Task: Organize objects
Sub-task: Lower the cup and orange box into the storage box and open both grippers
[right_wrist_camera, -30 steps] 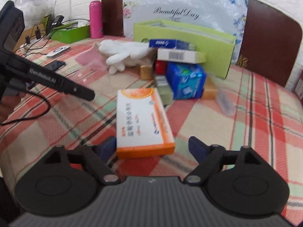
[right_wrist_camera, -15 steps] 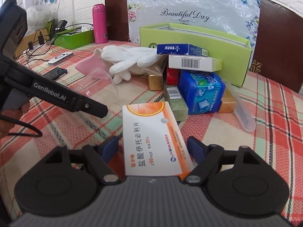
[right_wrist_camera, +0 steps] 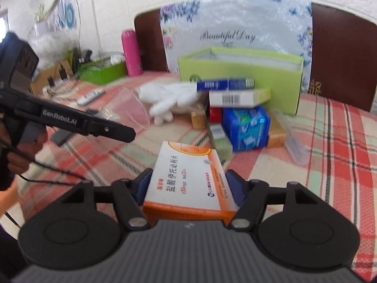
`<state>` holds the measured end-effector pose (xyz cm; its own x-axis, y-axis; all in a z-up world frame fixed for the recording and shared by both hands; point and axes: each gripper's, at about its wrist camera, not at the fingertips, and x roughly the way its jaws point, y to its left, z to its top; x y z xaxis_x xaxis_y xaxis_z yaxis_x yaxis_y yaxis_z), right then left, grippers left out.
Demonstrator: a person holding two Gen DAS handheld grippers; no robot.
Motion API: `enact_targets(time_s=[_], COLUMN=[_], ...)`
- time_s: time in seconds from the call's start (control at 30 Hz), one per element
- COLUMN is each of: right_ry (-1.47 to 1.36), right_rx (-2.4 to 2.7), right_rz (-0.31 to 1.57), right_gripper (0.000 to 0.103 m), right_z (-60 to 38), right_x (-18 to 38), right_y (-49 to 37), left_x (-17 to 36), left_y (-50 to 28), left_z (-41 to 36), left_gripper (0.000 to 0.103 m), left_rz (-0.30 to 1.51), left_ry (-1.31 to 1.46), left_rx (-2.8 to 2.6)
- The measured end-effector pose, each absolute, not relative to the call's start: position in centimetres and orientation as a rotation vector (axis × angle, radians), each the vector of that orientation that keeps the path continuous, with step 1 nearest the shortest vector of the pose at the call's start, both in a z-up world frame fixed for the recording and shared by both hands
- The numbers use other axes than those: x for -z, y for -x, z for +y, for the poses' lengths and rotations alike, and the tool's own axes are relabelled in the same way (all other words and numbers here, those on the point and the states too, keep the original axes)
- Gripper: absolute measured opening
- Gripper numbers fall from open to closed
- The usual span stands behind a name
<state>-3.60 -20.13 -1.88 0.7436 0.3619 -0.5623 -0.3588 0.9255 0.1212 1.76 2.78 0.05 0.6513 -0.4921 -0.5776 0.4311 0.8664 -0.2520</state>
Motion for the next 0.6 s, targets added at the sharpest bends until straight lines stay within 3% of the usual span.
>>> enact_targets(time_s=[0.3,0.6], right_ry=[-0.019,-0.04], right_rx=[-0.321,-0.148], right_rz=[0.421,0.333], right_gripper=[0.067,0.067], right_z=[-21.8,-23.4], right_x=[-4.1,-6.2], right_y=[0.6,-8.0], left_x=[-7.1,-8.6], left_y=[-5.8,-15.2], left_z=[1.3,-1.9], left_gripper=[0.05,0.051], left_rz=[0.476,0.463], left_ry=[0.109,0.162], left_rx=[0.546,0.463])
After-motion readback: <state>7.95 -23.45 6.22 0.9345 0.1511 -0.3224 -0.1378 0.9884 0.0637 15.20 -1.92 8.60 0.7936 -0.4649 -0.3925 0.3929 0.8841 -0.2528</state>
